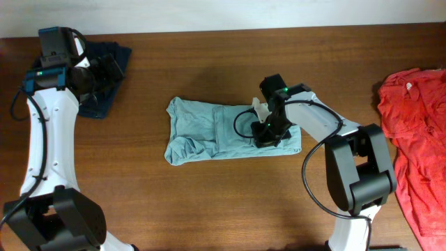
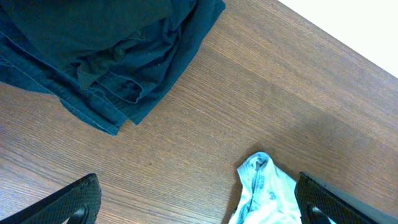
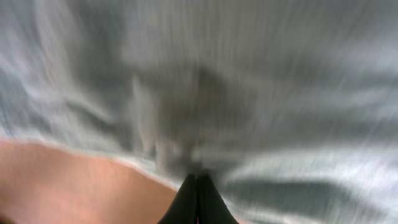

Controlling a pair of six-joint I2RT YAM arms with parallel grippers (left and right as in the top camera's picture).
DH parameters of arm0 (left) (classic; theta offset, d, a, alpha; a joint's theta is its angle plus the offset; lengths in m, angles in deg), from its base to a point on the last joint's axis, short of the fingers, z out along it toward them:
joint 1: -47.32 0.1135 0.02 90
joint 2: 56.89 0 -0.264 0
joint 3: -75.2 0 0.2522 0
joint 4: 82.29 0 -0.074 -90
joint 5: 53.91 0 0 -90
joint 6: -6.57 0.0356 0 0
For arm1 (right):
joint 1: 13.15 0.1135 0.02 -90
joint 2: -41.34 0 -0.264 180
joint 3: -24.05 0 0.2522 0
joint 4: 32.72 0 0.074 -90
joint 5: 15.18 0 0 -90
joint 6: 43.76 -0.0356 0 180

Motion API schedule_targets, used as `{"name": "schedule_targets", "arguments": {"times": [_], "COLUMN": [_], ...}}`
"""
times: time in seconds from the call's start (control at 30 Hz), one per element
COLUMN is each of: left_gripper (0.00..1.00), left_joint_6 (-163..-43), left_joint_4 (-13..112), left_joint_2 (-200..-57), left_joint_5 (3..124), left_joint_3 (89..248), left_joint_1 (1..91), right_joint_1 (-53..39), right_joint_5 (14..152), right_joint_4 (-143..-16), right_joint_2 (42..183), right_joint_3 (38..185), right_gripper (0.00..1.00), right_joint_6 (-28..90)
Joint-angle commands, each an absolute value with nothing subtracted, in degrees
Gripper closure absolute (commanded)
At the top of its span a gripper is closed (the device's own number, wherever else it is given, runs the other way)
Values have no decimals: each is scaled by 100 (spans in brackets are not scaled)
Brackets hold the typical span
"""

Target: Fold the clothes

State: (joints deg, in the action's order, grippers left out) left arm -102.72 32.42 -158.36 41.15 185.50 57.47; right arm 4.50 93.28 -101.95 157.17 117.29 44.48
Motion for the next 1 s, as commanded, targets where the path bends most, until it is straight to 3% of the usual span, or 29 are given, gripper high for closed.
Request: {"name": "schedule_targets", "arguments": {"times": [0.0, 0.23, 0.37, 0.7, 0.83, 0.97], "left_gripper": [1, 1, 1, 1, 1, 1], "left_joint_6": [-10265, -10268, -10268, -10268, -10268, -10265], "left_joint_4": [3246, 3248, 3248, 3248, 3248, 3242], "left_joint_2": [-15849, -15849, -15849, -15849, -15849, -15849], "left_joint_5": [4073, 4073, 4073, 4073, 4076, 4073], "left_joint_3": [18543, 18543, 18543, 18543, 18543, 18543], "left_joint_1": [5760, 5760, 5760, 5760, 5760, 5760], "right_joint_1": [306, -586, -1111, -1718, -1747, -1747], "right_joint_5": [9382, 9354, 9166, 9116, 9559, 9557], "right_joint_4": [-10547, -11051, -11126, -9900, -9124, -8435], "right_joint_2": [15372, 14565, 14580, 14779, 14779, 14779], "right_joint_3": [12140, 12629, 12564, 11259, 10708, 10245], "right_gripper": [96, 96, 89, 46, 38, 37], "right_joint_6": [4599, 4667, 4757, 4811, 5229, 5242]}}
